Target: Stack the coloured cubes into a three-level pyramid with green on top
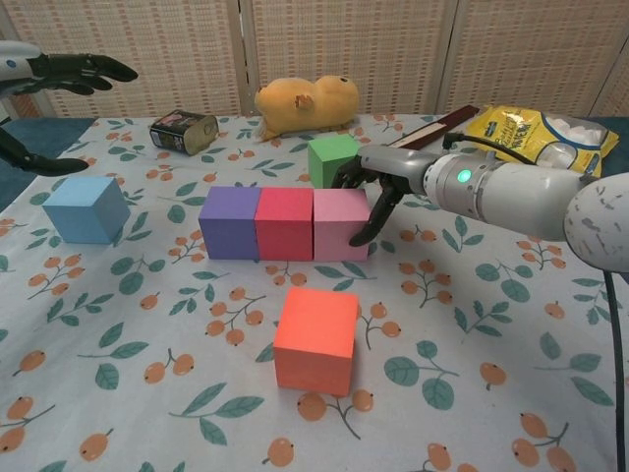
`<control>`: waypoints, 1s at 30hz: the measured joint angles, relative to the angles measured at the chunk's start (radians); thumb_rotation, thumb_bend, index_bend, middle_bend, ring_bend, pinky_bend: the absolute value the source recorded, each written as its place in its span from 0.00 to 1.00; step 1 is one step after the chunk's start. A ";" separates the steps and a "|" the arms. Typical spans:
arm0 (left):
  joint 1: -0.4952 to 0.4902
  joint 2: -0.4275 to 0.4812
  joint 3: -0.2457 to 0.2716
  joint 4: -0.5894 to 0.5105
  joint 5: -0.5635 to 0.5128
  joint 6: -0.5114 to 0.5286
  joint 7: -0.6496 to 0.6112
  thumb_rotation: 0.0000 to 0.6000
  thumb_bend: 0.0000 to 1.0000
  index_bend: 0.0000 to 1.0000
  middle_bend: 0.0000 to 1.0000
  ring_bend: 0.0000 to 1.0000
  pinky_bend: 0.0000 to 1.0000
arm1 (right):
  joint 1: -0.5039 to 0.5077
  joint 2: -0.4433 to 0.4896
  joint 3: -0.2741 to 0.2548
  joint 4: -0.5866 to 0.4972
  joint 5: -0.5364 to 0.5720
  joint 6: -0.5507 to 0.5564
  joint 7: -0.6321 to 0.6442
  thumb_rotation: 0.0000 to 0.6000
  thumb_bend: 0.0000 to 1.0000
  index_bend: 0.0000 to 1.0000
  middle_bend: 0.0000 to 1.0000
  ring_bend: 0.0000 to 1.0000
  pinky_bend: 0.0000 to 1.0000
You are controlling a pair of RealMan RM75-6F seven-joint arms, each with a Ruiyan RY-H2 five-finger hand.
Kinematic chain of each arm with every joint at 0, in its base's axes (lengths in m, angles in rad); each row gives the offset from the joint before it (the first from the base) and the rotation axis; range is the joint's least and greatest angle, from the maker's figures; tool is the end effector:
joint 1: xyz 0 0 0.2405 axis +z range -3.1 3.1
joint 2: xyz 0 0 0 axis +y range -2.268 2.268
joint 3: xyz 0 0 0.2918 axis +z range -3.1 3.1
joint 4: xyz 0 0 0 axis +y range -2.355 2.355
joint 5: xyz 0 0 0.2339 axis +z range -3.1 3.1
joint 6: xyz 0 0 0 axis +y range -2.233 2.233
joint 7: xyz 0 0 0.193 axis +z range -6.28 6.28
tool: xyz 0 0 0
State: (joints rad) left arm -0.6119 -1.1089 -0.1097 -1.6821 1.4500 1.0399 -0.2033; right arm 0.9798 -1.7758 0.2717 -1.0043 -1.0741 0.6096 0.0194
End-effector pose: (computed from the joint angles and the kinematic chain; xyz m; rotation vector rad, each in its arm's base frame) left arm -0.1999 0.3853 0.0840 -1.8373 -1.0624 -1.1399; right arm -0.1230 -0.4970 -0.1307 1.9054 -1.2375 0.9314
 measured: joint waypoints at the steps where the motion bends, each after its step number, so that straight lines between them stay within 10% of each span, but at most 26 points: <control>1: 0.000 0.000 0.000 0.000 0.001 0.000 -0.001 1.00 0.32 0.04 0.00 0.00 0.06 | 0.002 -0.001 0.000 0.002 -0.001 -0.001 -0.001 1.00 0.05 0.37 0.37 0.15 0.12; 30: -0.002 -0.004 0.000 0.009 0.002 -0.008 -0.008 1.00 0.32 0.04 0.00 0.00 0.06 | 0.012 -0.012 -0.002 0.015 -0.025 -0.008 0.022 1.00 0.05 0.33 0.37 0.15 0.12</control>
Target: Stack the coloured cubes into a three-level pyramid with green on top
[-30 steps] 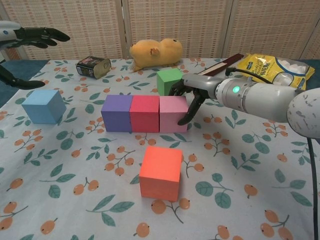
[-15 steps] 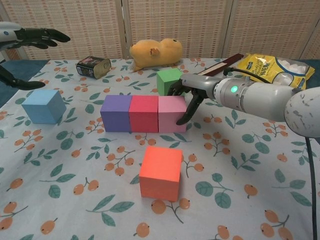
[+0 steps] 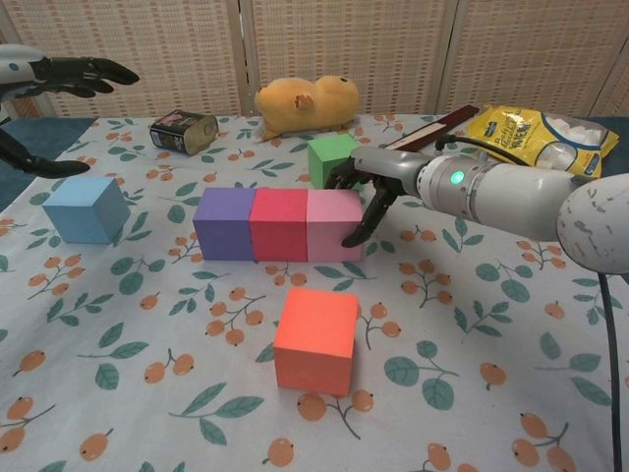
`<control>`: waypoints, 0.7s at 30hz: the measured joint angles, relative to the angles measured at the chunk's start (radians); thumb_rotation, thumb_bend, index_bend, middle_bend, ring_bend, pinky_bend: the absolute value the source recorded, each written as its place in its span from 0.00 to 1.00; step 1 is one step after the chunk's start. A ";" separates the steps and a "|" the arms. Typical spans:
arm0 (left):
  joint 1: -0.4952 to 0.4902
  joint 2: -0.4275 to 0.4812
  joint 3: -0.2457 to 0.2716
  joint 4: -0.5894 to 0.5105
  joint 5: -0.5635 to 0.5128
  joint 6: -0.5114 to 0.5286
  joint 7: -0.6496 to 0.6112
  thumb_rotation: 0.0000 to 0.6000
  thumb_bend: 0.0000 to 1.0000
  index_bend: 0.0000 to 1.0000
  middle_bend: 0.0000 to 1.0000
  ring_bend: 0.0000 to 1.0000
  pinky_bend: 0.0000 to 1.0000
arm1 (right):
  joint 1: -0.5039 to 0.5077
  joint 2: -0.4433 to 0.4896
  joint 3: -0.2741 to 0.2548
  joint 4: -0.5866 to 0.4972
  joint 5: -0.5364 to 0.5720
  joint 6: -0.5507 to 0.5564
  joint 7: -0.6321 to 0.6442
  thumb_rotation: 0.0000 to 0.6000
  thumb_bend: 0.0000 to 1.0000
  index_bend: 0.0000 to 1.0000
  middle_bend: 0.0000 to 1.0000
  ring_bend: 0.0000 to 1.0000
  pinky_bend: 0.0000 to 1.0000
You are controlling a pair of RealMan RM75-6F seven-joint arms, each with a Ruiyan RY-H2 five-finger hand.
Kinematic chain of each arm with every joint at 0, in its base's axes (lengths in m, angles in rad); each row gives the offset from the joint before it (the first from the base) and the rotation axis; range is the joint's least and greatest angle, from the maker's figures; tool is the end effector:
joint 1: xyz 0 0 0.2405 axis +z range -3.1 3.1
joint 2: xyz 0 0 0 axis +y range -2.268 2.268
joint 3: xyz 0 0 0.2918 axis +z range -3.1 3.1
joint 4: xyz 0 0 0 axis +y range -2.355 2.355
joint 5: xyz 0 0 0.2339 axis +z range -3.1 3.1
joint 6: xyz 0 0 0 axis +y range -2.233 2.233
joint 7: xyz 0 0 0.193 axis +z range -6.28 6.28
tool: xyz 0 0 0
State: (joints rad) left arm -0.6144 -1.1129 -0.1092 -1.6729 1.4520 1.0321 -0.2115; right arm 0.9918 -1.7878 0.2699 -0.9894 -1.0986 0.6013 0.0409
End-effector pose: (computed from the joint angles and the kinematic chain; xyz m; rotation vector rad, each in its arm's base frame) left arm -0.2013 0.3866 0.0821 -1.8412 -1.0686 -1.1352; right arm -0.1166 -0.4965 -0.1359 1.9285 -1.2310 0.9364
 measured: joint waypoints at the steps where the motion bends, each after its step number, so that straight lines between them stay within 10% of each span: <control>1: 0.000 0.000 0.000 0.000 0.000 0.000 0.000 1.00 0.32 0.04 0.00 0.00 0.06 | 0.000 0.000 0.000 -0.001 0.000 -0.001 0.002 1.00 0.05 0.33 0.37 0.15 0.12; 21: -0.004 -0.006 0.002 0.008 0.001 -0.009 -0.007 1.00 0.32 0.03 0.00 0.00 0.06 | 0.002 -0.006 0.000 -0.001 0.002 -0.003 0.002 1.00 0.05 0.29 0.37 0.15 0.12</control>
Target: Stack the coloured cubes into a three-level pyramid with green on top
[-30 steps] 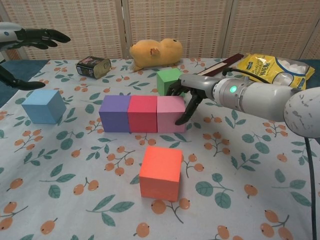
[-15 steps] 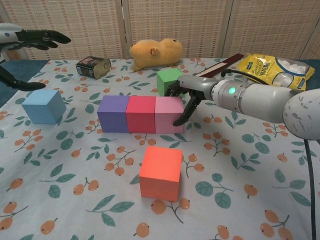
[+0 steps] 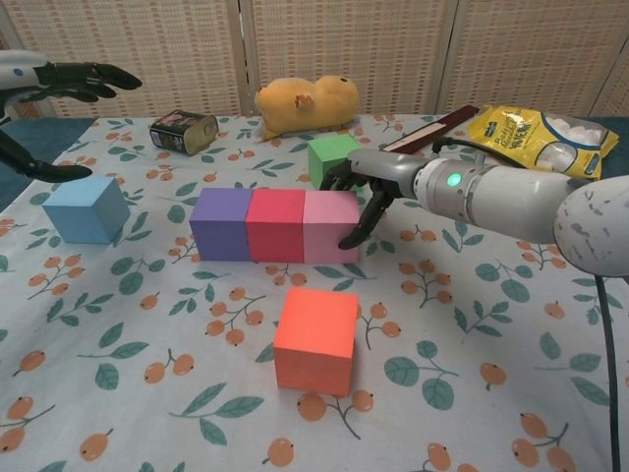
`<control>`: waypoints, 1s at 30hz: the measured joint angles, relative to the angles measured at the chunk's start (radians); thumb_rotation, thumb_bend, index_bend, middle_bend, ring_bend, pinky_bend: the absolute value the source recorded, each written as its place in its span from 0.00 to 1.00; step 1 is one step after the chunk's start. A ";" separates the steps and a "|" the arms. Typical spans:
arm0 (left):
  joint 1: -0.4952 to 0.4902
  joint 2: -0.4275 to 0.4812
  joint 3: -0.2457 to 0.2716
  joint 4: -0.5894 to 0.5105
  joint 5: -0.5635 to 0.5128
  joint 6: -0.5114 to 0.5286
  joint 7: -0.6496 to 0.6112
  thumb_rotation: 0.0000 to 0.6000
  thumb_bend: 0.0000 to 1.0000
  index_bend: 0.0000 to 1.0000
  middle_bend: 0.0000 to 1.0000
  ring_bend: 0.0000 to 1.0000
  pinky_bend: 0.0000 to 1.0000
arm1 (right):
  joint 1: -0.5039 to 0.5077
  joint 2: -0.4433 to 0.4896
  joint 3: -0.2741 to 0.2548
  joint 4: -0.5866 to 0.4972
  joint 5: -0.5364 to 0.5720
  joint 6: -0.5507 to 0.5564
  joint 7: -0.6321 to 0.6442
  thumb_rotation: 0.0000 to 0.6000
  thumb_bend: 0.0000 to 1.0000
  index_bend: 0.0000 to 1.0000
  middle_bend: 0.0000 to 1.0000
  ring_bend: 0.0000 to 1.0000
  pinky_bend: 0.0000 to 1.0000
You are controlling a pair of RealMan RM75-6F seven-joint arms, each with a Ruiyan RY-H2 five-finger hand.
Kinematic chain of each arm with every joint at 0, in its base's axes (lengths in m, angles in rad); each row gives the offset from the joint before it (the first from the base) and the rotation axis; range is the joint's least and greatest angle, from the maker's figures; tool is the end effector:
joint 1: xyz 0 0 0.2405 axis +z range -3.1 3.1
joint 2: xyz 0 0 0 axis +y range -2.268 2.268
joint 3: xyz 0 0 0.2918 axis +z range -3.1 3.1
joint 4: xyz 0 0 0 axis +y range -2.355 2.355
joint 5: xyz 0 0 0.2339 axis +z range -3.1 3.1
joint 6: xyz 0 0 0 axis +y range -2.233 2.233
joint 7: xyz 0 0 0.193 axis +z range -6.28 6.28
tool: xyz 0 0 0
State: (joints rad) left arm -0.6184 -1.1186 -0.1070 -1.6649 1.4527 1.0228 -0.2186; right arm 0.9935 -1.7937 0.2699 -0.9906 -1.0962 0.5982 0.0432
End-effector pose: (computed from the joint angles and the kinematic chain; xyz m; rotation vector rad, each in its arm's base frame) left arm -0.2023 0.3874 0.0790 -1.8474 -1.0780 -1.1290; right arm -0.1147 -0.4943 -0.1394 1.9328 -1.2423 0.9373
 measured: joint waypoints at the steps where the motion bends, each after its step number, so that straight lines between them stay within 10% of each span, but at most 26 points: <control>1: 0.000 -0.001 0.000 0.000 0.000 0.000 -0.001 1.00 0.32 0.03 0.00 0.00 0.06 | 0.001 -0.001 0.000 0.001 0.000 0.000 0.000 1.00 0.05 0.29 0.37 0.15 0.12; 16: 0.000 -0.003 0.002 0.008 0.002 -0.001 -0.005 1.00 0.32 0.03 0.00 0.00 0.06 | 0.002 -0.002 -0.003 -0.009 0.002 -0.004 -0.006 1.00 0.05 0.01 0.26 0.08 0.09; 30: 0.001 0.007 0.001 -0.010 -0.001 0.003 0.016 1.00 0.32 0.02 0.00 0.00 0.06 | -0.034 0.124 -0.002 -0.169 0.026 0.012 -0.022 1.00 0.05 0.00 0.08 0.00 0.00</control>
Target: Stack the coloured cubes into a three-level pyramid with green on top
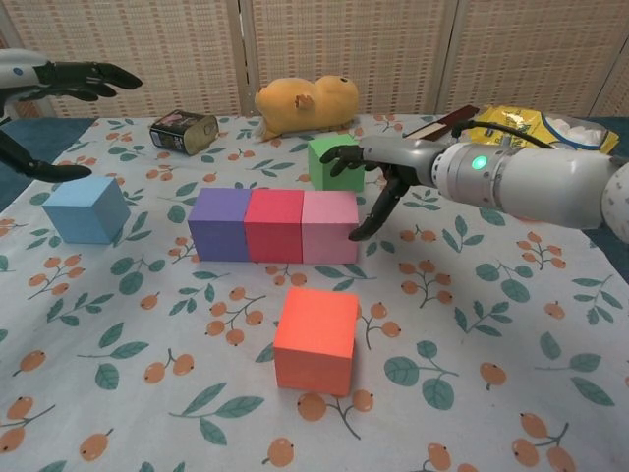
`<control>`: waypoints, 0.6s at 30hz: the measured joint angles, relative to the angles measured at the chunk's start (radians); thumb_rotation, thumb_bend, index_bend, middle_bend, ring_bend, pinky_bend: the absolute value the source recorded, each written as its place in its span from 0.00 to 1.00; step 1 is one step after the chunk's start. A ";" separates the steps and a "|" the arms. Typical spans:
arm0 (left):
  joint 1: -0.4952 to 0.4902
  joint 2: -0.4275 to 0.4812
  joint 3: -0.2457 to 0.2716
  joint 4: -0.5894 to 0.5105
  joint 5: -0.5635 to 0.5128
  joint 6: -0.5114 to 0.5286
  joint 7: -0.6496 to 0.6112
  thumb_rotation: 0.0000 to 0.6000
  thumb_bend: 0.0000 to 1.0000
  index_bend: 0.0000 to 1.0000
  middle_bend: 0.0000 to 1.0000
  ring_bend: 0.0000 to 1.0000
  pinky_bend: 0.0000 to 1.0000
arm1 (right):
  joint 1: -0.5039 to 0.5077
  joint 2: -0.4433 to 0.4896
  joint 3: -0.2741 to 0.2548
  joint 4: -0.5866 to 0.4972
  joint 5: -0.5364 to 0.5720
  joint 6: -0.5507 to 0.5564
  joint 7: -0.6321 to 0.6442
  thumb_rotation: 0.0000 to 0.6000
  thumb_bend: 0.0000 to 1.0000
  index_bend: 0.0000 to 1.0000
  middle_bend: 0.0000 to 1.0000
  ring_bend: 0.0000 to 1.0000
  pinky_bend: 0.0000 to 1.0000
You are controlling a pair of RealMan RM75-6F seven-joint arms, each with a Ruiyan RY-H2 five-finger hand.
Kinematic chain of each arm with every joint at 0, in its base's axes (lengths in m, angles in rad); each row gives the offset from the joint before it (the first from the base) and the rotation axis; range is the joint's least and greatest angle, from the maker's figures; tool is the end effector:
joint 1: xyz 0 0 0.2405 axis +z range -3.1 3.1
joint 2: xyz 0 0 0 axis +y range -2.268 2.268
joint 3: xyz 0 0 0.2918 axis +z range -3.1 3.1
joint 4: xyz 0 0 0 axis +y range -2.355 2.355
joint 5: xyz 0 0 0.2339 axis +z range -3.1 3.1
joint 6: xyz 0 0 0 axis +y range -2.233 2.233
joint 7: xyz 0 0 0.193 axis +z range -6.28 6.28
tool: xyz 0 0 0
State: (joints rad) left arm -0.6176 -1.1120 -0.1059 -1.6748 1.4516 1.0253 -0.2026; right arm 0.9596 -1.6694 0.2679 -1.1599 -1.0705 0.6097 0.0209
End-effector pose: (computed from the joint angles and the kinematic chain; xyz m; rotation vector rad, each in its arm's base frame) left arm -0.2012 0.3860 0.0805 -1.8519 -1.0642 -1.1226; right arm -0.1169 -0.4859 -0.1075 1.9387 -1.2639 0.9559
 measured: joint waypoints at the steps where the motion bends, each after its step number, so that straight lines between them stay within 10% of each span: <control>1: 0.001 0.001 0.000 0.000 -0.002 0.000 0.000 1.00 0.32 0.02 0.00 0.00 0.06 | -0.010 0.031 0.001 -0.037 0.007 0.006 -0.003 1.00 0.05 0.00 0.09 0.00 0.00; 10: 0.006 0.005 0.003 -0.009 -0.030 -0.013 0.025 1.00 0.32 0.02 0.00 0.00 0.06 | -0.109 0.300 -0.007 -0.358 0.059 0.041 0.013 1.00 0.05 0.00 0.23 0.00 0.00; 18: 0.004 0.001 0.006 -0.028 -0.044 -0.026 0.050 1.00 0.32 0.02 0.00 0.00 0.06 | -0.119 0.290 -0.037 -0.341 0.065 -0.012 0.064 1.00 0.05 0.00 0.25 0.00 0.00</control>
State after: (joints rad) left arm -0.6133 -1.1105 -0.1003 -1.7029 1.4075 0.9988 -0.1522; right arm 0.8406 -1.3798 0.2304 -1.5007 -1.0053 0.5980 0.0852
